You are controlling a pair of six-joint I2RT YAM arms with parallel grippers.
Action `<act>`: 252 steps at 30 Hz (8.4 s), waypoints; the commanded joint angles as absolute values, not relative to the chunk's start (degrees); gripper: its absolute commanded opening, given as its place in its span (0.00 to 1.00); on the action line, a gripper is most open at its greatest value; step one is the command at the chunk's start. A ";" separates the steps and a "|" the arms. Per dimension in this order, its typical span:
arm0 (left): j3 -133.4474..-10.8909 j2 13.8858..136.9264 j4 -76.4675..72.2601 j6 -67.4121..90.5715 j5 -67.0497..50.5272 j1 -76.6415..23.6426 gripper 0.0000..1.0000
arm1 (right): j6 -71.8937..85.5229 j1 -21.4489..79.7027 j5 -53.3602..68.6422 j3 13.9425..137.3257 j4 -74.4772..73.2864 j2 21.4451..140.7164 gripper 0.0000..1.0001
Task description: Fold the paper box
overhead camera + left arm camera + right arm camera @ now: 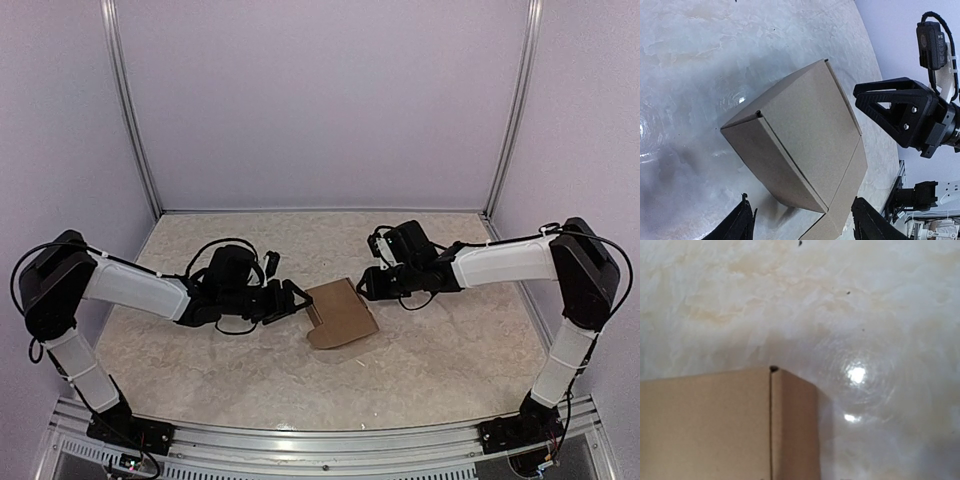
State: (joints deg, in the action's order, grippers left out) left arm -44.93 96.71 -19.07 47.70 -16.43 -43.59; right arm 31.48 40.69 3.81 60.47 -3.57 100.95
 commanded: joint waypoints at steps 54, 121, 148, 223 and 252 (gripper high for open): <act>-51.17 112.48 -40.96 66.75 -22.17 -43.25 0.99 | 30.42 37.66 8.06 55.29 -0.69 100.64 0.00; -36.75 97.62 -70.31 72.49 -39.33 -38.67 0.27 | 55.80 33.88 43.39 39.14 45.13 89.46 1.00; -36.34 93.94 -69.56 68.87 -42.06 -40.50 0.32 | 64.45 39.15 44.22 42.27 48.68 86.52 0.37; -33.63 74.88 -55.34 59.41 -34.91 -43.19 0.32 | 46.37 45.48 37.26 49.34 26.36 76.85 0.45; -26.52 95.23 -85.75 95.42 -31.92 -41.82 0.00 | -1.61 46.93 22.81 42.85 9.20 60.83 1.00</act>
State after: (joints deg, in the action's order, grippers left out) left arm -27.53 92.55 -74.35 88.58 -32.47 -42.02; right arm 9.74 45.28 23.33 47.68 6.81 64.66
